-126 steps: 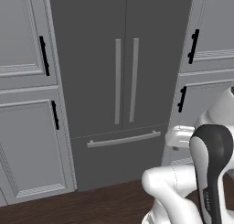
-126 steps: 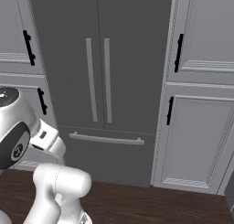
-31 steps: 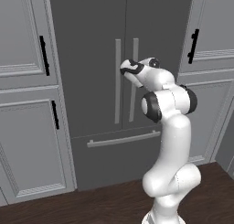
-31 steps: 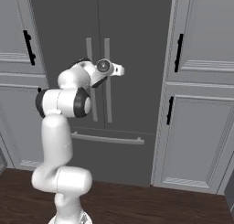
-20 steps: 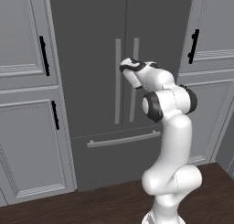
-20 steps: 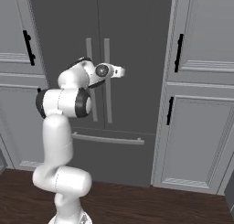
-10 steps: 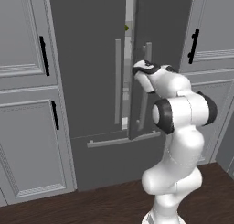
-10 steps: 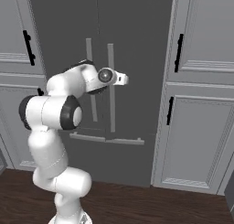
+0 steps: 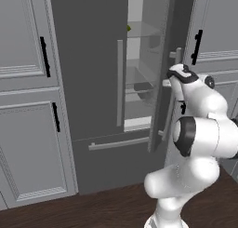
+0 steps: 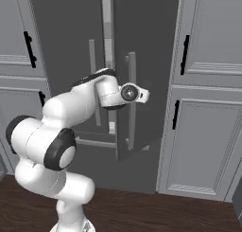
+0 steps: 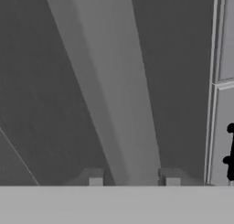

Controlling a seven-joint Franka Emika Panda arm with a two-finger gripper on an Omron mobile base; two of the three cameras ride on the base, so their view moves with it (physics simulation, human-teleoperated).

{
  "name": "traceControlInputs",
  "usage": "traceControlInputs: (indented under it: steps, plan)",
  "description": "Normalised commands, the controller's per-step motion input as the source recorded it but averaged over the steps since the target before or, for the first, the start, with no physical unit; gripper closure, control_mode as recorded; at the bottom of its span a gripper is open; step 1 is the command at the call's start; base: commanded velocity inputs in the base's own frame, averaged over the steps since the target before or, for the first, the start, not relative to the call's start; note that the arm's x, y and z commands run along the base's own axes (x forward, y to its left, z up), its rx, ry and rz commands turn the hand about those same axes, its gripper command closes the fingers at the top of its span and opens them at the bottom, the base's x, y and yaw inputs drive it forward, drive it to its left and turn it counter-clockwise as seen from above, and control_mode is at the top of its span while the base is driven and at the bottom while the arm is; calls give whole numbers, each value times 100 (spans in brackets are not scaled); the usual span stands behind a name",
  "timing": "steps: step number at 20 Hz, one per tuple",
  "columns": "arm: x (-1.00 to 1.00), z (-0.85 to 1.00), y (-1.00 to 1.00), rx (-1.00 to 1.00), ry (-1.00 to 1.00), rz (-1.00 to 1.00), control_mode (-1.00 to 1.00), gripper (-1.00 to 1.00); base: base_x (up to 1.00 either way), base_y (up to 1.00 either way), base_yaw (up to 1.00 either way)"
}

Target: Grab a lemon wedge from the fridge and one ice cube from the ice bowl, and put them in the glass of lemonade.

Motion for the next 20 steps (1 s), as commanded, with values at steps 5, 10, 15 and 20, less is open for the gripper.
traceControlInputs:
  steps: [5,10,15,20]
  plan:
    - [-100,38,-77,12,4,0,-100,-100,0,0,0]
    - [-73,93,9,-2,3,0,-100,-100,0,0,0]
    - [-16,69,99,-40,25,4,-100,-100,0,0,0]
    - [-38,2,100,-54,22,1,-100,-100,0,0,0]
